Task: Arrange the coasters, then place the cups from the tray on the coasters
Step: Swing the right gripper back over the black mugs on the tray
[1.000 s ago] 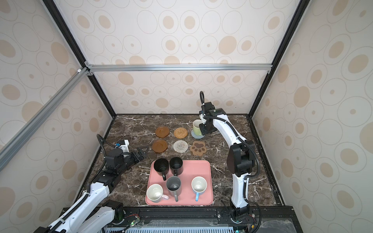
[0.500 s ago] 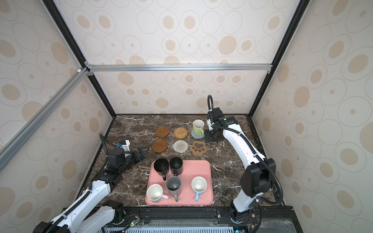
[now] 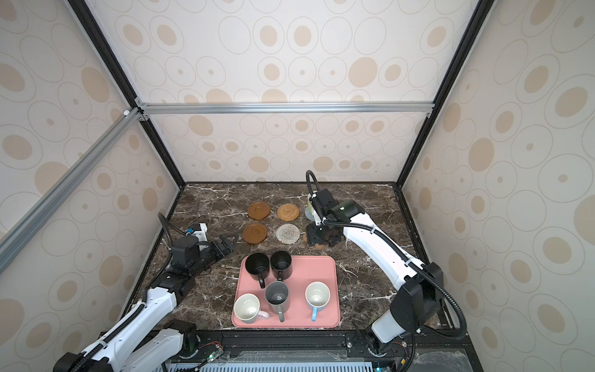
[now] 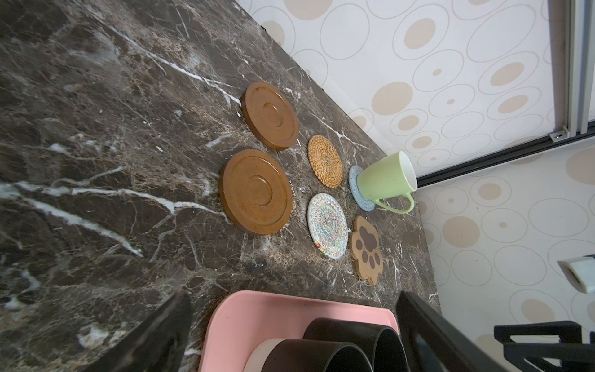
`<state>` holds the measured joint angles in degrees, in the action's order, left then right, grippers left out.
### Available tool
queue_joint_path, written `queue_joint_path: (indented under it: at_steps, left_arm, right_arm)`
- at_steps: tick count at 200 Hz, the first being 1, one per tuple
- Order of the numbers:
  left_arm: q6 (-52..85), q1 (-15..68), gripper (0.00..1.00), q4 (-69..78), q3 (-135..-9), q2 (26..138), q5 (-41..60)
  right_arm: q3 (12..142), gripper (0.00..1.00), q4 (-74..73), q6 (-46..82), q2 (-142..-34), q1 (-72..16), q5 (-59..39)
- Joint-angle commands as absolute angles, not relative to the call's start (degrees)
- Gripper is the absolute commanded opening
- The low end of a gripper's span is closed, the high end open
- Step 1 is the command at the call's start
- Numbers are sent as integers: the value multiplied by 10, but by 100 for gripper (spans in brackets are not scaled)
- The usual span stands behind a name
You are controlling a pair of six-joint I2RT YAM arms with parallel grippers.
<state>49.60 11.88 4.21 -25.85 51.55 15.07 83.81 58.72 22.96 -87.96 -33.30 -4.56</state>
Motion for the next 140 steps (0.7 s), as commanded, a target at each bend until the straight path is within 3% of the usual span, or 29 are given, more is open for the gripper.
queue_joint_path:
  at_steps: [1,140]
  left_arm:
    - [505,115,100,60,-268,514,149]
    - [503,115,100,69,-271,537,157]
  right_arm:
    - [835,62,597,269,-882,-362,-45]
    - [844,67,599,320,-964,-493,-73]
